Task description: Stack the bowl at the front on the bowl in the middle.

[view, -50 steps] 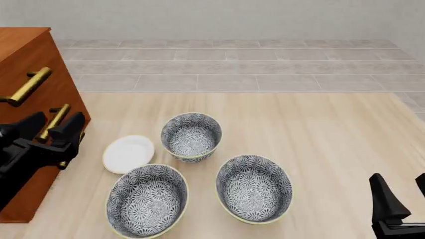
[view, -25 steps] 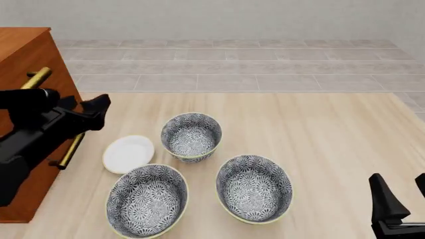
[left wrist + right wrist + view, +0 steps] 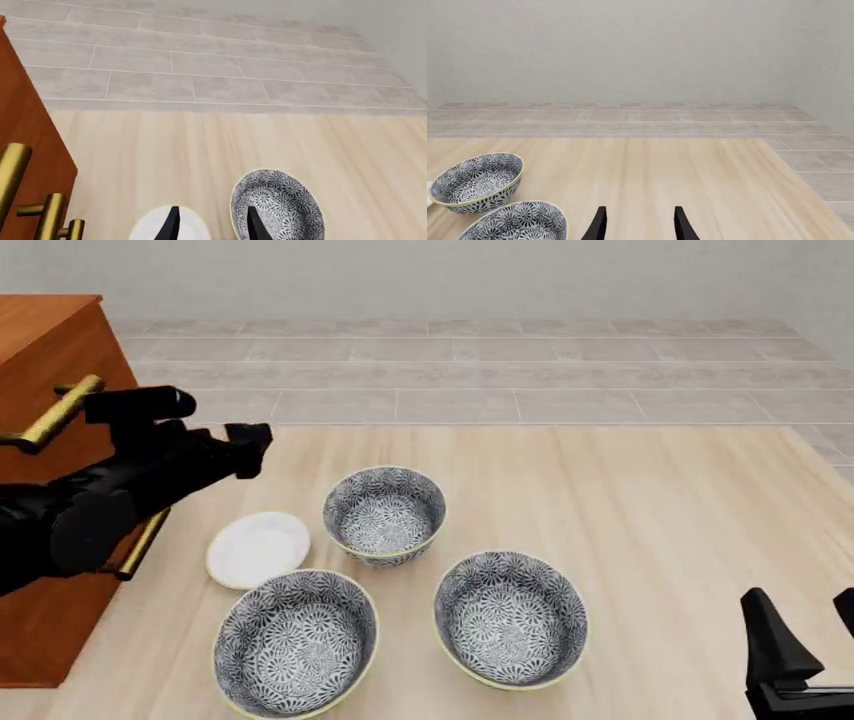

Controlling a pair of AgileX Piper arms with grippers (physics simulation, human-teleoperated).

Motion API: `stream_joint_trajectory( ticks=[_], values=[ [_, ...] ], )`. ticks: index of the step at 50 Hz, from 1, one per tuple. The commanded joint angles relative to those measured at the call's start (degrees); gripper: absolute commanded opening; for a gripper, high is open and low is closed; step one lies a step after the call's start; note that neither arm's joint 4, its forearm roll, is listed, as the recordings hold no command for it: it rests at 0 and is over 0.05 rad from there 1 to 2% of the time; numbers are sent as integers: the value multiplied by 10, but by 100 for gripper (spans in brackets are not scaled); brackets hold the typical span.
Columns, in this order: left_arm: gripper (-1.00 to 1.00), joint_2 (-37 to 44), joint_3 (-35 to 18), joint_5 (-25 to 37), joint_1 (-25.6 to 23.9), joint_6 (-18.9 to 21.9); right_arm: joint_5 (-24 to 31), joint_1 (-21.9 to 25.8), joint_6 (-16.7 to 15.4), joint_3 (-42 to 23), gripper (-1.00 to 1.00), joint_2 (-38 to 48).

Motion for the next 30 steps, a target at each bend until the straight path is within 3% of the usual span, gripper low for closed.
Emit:
stream_joint_trajectory(
  ticks=[1,30],
  values=[
    [100,64,-42,17,-16,-7,-3,0,0,0,100,3],
    [100,165,-66,-17,-42,-29,-12,0,0,-1,100,12]
  ],
)
